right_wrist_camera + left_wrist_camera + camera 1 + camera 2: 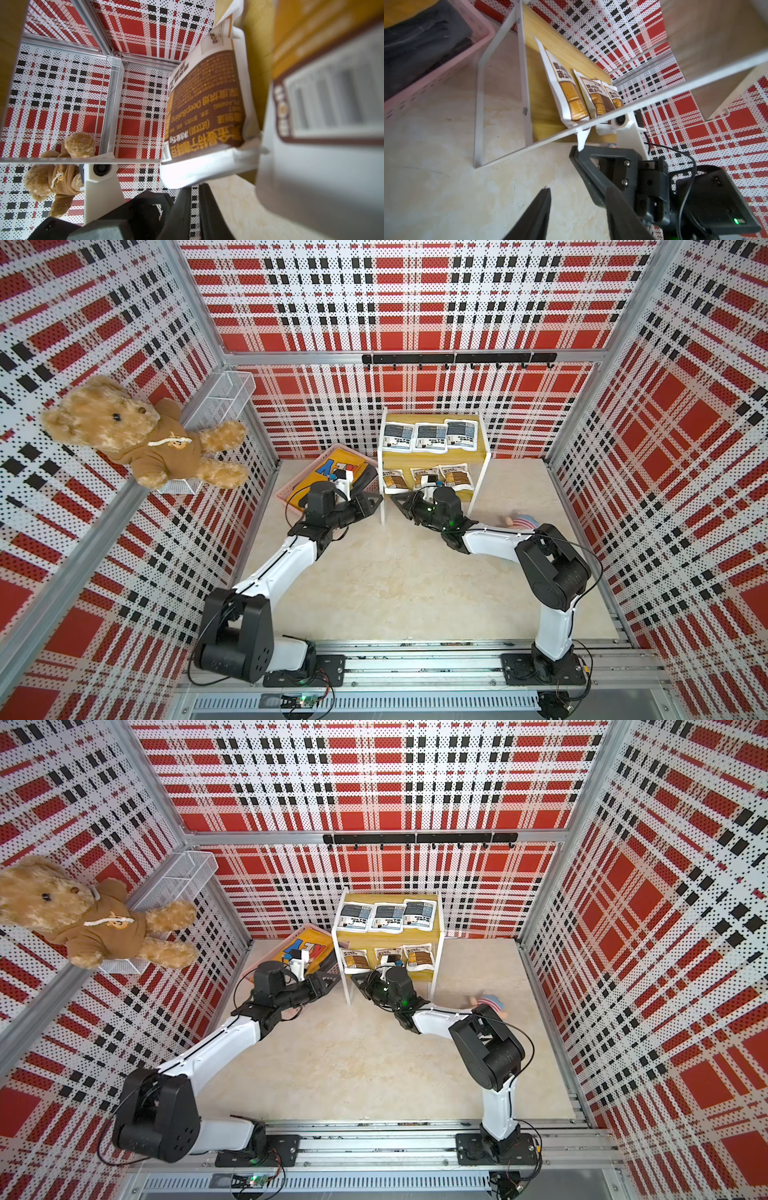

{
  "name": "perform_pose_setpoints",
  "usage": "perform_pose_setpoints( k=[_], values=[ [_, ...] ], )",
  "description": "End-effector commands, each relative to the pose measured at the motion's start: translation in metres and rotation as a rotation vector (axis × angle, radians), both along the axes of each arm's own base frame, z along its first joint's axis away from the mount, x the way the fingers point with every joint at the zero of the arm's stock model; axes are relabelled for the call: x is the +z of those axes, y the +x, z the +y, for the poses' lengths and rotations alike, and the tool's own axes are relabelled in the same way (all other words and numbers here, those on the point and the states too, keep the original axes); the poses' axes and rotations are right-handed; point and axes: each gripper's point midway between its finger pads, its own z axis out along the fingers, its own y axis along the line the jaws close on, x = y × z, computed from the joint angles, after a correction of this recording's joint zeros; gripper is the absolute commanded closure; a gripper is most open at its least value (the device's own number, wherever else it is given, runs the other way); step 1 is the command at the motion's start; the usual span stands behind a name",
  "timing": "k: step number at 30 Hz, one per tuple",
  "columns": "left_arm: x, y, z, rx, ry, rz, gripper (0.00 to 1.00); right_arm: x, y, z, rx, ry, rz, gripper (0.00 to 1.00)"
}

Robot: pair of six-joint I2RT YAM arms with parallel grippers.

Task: Place the bagged coffee beans on the shelf by color
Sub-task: Place the bagged coffee beans on the shelf.

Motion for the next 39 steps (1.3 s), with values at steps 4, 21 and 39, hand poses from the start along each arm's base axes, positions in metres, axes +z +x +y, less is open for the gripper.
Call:
perform_pose_setpoints(
  k=[4, 21, 39],
  values=[
    [0.017, 0.001, 0.046, 0.129, -0.050, -0.031, 0.51, -0.006, -0.005, 0.004, 0.014, -0.027, 0.003, 0.82],
    [-0.001, 0.050, 0.036, 0.096, -0.096, 0.013, 0.64, -0.019, -0.016, 0.015, 0.037, -0.092, 0.026, 0.73],
    [-0.011, 0.070, 0.028, 0.080, -0.093, 0.032, 0.68, -0.003, 0.021, 0.029, -0.001, -0.122, -0.024, 0.77]
  ],
)
